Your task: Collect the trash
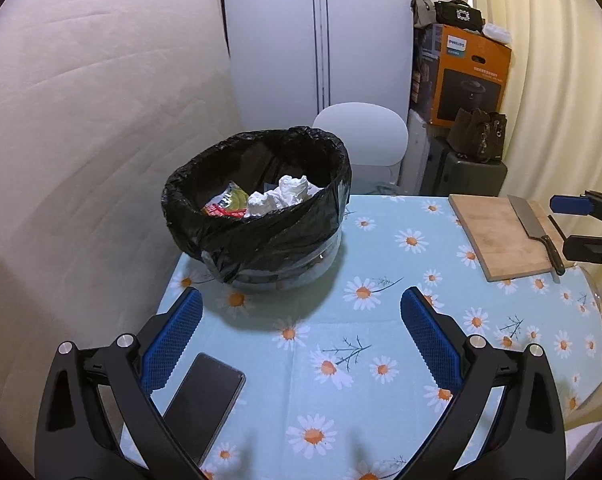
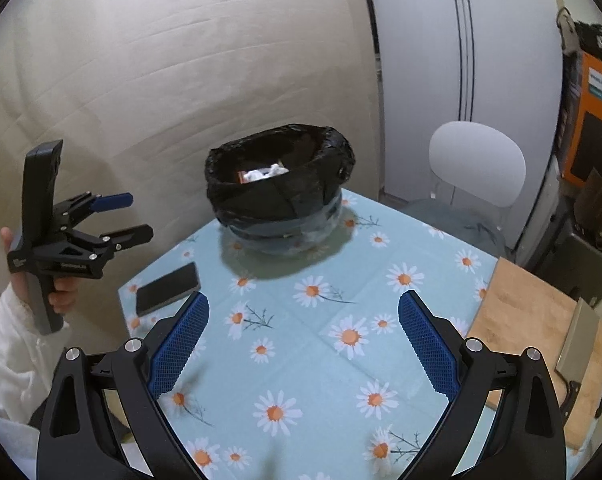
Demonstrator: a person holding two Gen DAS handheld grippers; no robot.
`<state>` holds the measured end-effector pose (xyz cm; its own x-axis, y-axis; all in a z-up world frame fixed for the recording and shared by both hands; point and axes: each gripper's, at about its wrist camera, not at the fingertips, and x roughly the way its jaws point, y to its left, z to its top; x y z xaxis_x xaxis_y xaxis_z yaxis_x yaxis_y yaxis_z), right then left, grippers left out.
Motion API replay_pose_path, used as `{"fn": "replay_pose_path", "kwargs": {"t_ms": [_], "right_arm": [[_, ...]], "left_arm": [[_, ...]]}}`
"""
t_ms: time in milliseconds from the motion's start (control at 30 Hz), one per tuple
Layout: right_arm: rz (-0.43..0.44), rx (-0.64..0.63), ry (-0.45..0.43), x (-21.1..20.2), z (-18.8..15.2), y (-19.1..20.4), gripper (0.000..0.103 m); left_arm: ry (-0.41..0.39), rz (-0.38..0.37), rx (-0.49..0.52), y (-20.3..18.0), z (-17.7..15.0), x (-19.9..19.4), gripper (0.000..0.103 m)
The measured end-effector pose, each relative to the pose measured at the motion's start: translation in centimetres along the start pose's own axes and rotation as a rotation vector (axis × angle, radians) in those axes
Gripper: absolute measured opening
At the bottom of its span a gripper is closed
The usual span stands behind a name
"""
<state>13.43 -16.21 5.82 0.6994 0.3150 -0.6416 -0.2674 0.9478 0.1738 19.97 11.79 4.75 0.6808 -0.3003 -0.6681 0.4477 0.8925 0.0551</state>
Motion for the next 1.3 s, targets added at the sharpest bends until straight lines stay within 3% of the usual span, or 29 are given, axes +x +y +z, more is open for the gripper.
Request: {"fn": "replay_pose_path", "kwargs": {"t_ms": [467,1300], "right_arm": [[0.032,-0.046,-0.027,-2.1,-0.8,0.3,0.092],[0.028,-0.055,-0.039,-2.3,-1.4,0.6,0.092]], "left_arm": [[-0.004,0.047,-0.034,-2.2,-1.1,-2.2,0.097],[-0.029,0.055,-0.007,-2.6,-1.1,-3.5,0.097]]}}
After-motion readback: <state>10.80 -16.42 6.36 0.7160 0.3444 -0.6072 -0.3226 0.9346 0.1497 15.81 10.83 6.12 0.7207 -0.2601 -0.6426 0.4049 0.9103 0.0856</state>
